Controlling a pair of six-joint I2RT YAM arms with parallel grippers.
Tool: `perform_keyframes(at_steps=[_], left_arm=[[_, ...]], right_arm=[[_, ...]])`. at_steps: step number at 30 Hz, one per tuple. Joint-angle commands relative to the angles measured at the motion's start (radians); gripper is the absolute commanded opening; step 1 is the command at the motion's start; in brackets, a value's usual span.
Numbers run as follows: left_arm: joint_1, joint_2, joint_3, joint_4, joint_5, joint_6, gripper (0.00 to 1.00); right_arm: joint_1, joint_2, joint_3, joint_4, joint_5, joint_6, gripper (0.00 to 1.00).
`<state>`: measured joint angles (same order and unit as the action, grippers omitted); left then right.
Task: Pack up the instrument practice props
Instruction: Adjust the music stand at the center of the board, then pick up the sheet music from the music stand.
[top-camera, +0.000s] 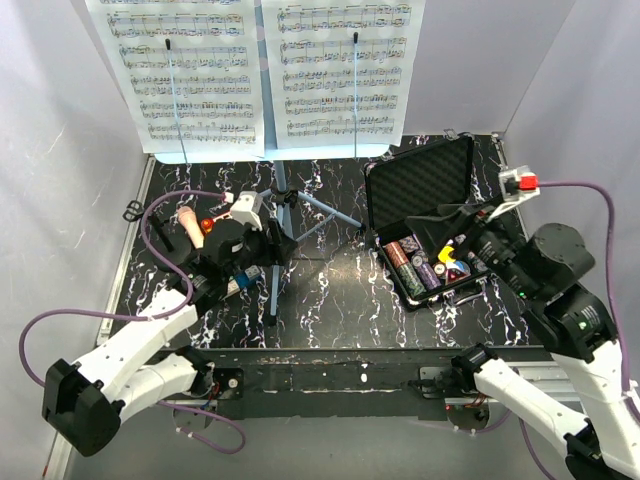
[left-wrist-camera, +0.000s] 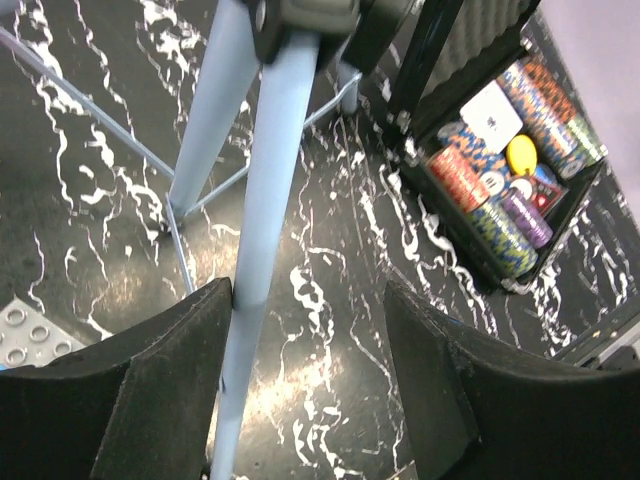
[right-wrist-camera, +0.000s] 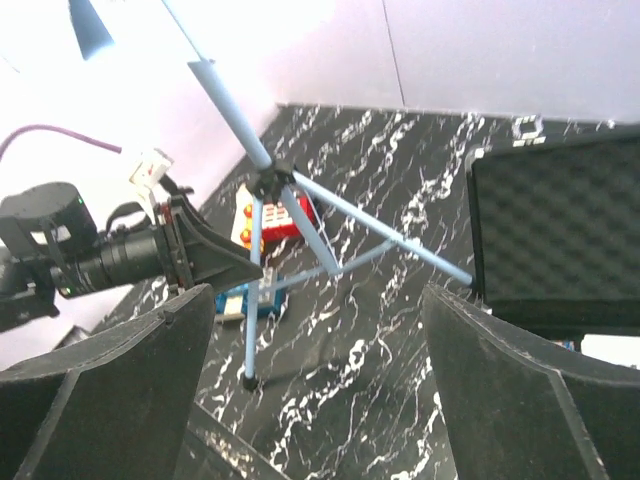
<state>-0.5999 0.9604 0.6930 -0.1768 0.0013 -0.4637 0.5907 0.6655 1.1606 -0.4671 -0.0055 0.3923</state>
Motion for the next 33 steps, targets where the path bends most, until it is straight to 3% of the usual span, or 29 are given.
perform_keyframes(at_steps=[1,8,13,19,22,30,33], left_arm=[[-0.006,-0.051,0.046,0.103,0.06,0.002,0.61],[-0.006,-0.077,0.095,0.168,0.147,-0.015,0.6],[-0.006,-0.095,0.14,0.218,0.184,0.002,0.6],[-0.006,-0.172,0.168,0.221,0.164,0.053,0.61],[-0.006,-0.192,0.168,0.276,0.17,0.046,0.62],[-0.006,-0.121,0.287,0.353,0.273,-0.021,0.64],[-0.006,-0.095,0.342,0.369,0.264,-0.035,0.68]], right_arm=[[0.0,-0.009,0.085,0.082,0.067,-0.039,0.91],[-0.029,0.083,0.185,0.186,0.013,-0.073,0.89],[-0.104,0.17,0.264,0.269,-0.138,-0.029,0.89],[-0.166,0.187,0.226,0.374,-0.159,0.031,0.95],[-0.279,0.239,0.301,0.318,-0.321,0.088,0.92],[-0.333,0.304,0.284,0.458,-0.534,0.189,0.82],[-0.374,0.313,0.226,0.58,-0.608,0.259,0.78]])
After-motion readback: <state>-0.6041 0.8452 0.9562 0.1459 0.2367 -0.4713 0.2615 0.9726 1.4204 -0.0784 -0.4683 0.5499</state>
